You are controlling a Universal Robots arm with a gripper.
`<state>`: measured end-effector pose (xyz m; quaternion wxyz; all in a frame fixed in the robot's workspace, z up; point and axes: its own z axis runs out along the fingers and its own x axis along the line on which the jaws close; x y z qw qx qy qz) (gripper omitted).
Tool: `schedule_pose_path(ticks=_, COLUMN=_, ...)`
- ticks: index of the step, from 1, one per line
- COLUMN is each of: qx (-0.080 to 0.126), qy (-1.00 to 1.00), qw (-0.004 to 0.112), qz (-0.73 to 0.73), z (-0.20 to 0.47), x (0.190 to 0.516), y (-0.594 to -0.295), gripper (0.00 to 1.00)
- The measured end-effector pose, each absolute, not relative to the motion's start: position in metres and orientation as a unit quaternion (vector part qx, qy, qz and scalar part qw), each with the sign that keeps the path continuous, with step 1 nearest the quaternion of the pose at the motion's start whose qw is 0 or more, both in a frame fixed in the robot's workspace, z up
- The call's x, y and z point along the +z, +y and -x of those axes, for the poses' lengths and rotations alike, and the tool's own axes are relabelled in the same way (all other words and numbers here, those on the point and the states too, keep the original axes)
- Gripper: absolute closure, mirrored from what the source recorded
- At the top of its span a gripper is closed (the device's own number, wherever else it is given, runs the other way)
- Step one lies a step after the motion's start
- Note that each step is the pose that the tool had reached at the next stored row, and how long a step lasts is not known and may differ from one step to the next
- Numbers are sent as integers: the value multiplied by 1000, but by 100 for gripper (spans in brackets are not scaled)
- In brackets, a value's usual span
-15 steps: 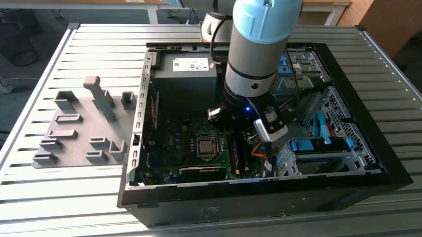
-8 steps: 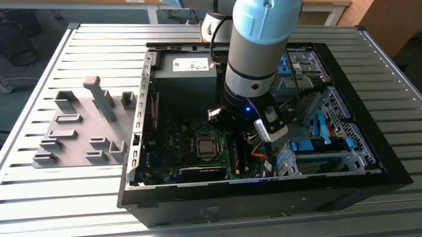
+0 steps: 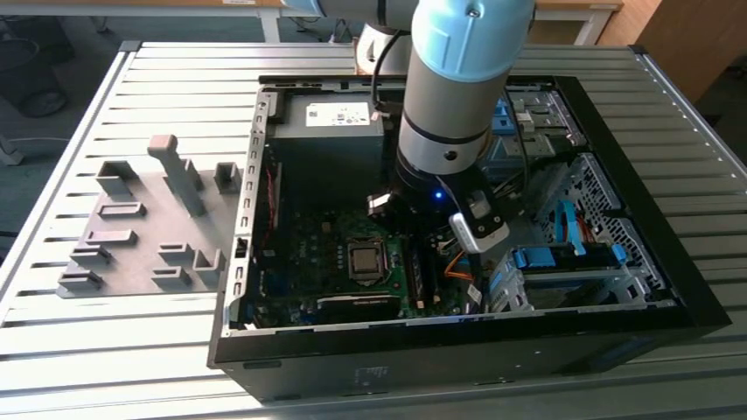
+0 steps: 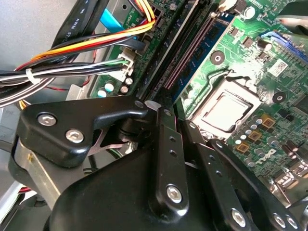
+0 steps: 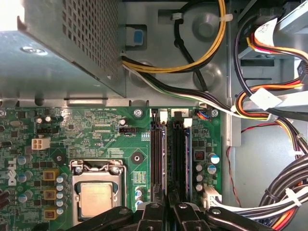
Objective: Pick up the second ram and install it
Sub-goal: 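Insert the second ram into the second slot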
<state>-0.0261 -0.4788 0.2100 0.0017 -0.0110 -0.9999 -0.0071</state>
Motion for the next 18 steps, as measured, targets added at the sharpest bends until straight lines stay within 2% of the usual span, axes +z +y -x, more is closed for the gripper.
schedule_pose_path(ticks=18, qx=-7, qy=-1000, qw=2, qz=11, z=26, x=203, y=-479, gripper=86)
